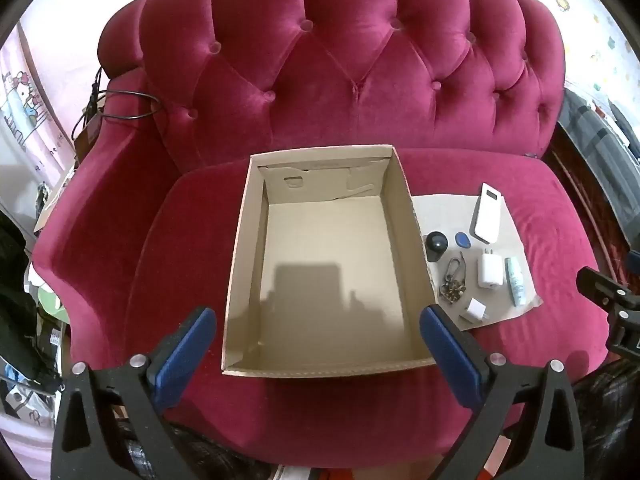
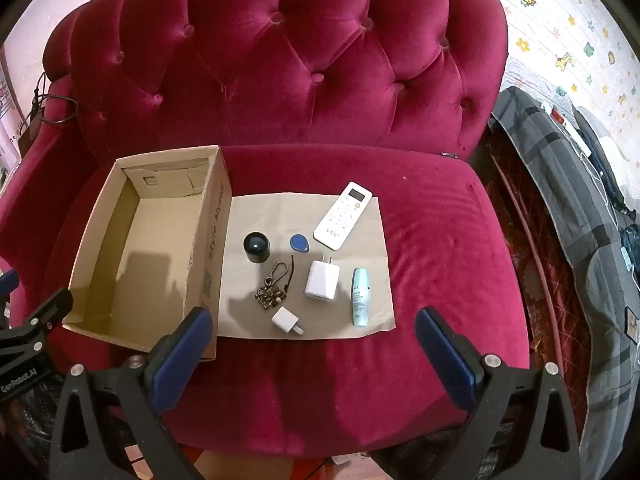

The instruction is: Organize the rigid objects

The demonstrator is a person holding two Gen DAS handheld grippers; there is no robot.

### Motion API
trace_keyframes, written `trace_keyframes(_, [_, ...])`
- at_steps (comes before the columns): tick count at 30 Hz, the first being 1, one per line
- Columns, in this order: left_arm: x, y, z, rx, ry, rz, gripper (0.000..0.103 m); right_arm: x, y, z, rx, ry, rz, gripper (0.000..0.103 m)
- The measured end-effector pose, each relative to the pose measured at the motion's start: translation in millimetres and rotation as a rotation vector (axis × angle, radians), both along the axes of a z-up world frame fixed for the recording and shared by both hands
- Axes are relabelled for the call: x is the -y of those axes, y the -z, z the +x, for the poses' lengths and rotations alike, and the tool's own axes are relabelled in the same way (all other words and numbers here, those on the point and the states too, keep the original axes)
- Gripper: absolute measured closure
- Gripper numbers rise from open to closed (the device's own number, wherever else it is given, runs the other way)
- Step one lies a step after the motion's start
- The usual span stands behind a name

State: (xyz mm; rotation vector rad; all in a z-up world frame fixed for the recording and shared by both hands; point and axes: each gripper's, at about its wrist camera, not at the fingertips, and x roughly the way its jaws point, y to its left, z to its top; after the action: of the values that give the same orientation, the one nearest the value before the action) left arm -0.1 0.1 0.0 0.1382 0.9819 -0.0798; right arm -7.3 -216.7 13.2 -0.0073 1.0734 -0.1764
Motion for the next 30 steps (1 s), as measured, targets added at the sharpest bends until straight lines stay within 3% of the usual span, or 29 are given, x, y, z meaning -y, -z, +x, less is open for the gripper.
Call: trace_keyframes(30, [5.1, -0.2, 0.6, -0.007, 0.014, 0.009, 0.000, -1.7, 1.1, 1.3, -0.003, -0.002, -0.009, 0.000])
